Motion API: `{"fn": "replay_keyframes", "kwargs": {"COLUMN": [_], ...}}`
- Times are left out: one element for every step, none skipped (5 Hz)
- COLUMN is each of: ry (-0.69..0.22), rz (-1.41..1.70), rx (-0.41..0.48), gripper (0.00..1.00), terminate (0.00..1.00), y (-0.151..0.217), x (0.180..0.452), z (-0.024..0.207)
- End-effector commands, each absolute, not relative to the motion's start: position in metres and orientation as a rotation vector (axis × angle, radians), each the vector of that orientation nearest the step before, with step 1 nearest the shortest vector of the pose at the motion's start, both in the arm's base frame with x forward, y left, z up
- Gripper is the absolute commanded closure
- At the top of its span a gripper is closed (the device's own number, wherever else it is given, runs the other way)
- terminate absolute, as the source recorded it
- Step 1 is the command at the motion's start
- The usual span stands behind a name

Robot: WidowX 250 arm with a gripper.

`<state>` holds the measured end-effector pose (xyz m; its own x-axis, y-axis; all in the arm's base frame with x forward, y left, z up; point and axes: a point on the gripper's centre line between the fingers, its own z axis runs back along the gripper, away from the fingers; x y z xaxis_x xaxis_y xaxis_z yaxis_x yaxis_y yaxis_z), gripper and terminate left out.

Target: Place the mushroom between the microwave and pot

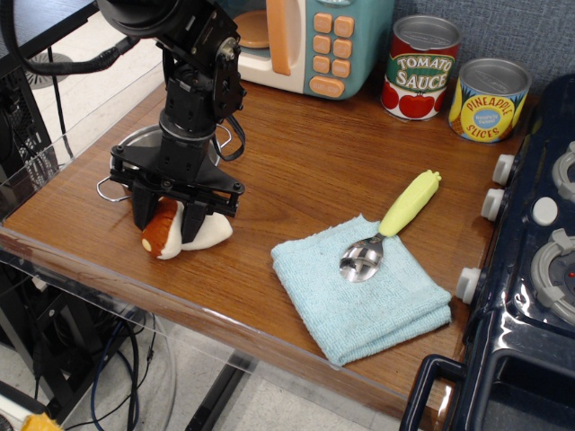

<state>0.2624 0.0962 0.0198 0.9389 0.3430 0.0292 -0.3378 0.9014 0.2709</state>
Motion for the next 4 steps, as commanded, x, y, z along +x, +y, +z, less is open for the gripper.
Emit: {"fn": "replay_keyframes", "kwargs": {"ry": [-0.024,-0.041,-0.093,-0.133], "rz": [0.312,0.305,0.310,0.329], "rx": [0.255,0.244,0.206,0.150], "gripper": [1.00,1.00,1.00,1.00], "terminate": [0.00,0.00,0.00,0.00], "y": [0.083,0.078,0.074,0.069], "x": [0.258,0.255,0.255,0.265], "z": [0.037,0.045,0.064,0.084]}}
